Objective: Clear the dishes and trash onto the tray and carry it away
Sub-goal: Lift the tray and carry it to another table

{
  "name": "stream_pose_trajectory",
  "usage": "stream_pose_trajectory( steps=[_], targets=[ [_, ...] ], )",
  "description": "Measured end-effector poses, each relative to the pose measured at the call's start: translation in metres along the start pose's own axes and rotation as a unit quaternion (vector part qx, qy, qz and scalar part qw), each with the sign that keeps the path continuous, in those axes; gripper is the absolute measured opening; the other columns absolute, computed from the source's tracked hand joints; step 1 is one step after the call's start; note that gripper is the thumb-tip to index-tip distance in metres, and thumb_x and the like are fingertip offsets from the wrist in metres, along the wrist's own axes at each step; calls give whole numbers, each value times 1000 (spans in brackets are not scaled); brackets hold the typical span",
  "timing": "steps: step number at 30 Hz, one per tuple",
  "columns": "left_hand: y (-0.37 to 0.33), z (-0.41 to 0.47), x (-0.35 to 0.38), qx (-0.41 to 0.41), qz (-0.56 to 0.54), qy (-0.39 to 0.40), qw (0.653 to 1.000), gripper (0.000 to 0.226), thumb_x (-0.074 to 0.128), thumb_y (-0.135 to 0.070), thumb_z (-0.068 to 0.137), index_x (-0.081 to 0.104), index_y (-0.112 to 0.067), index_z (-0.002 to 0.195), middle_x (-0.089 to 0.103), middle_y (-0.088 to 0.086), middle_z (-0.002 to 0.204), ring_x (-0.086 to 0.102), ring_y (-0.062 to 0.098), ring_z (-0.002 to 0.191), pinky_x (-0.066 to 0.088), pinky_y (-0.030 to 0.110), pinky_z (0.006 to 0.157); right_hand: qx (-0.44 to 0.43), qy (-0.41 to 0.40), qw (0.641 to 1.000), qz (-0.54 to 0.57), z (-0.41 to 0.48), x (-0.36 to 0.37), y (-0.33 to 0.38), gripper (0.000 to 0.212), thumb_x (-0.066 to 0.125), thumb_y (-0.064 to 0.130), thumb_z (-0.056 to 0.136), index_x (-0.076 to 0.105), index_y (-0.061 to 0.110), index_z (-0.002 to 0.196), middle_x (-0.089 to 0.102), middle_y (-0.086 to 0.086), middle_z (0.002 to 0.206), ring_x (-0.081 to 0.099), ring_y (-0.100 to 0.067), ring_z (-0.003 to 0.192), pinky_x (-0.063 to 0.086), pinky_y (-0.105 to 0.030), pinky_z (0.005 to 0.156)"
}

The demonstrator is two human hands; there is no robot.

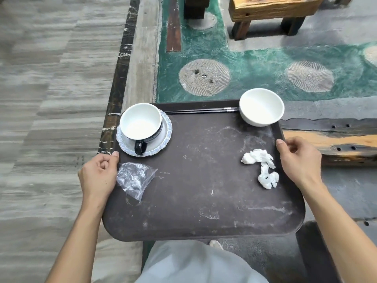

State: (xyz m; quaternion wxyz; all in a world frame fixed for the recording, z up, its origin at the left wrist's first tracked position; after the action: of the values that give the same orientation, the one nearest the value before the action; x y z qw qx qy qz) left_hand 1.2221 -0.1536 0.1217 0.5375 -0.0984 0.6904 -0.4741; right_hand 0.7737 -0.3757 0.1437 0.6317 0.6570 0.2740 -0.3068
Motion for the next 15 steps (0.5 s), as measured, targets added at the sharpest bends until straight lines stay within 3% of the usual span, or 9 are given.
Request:
stream_pose_trajectory(
  steps=[2,5,10,15],
  targets=[
    [-2,39,2,11,7,7,1000,39,63,-45,90,61,-15,65,43,3,48,35,16,47,45,38,75,4,-6,1000,-1,13,15,21,22,60,32,95,65,15,83,63,-2,71,58,-27,77,37,-31,74],
    [-7,93,6,17,-10,22,1000,41,60,-51,87,61,-15,67,43,4,49,37,22,49,38,33,64,8,-19,1000,1,34,34,51,22,60,31,95,68,13,87,63,-2,72,60,-28,78,38,-32,74],
    [-22,170,14,27,15,43,999,40,62,-47,90,62,-14,67,44,3,50,41,24,51,36,33,59,27,-40,999,-8,66,60,95,28,61,33,95,70,7,99,61,-2,77,55,-22,79,39,-31,76],
    [-38,224,25,37,10,51,998,36,65,-40,92,62,-14,66,42,1,48,37,14,46,36,27,59,41,-38,998,-16,100,81,127,27,60,33,96,69,8,96,61,-2,78,55,-24,81,41,-35,79]
  ],
)
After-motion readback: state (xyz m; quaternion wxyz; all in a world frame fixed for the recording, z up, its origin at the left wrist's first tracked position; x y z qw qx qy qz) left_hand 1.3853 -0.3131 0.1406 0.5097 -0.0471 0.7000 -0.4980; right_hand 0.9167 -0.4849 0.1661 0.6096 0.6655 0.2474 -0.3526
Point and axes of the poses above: each hand's wrist, its own z-axis towards the middle knuckle, its own x-axis out of the palm, y = z × x, the point moved 5 cm from there along z, towards the middle knuckle
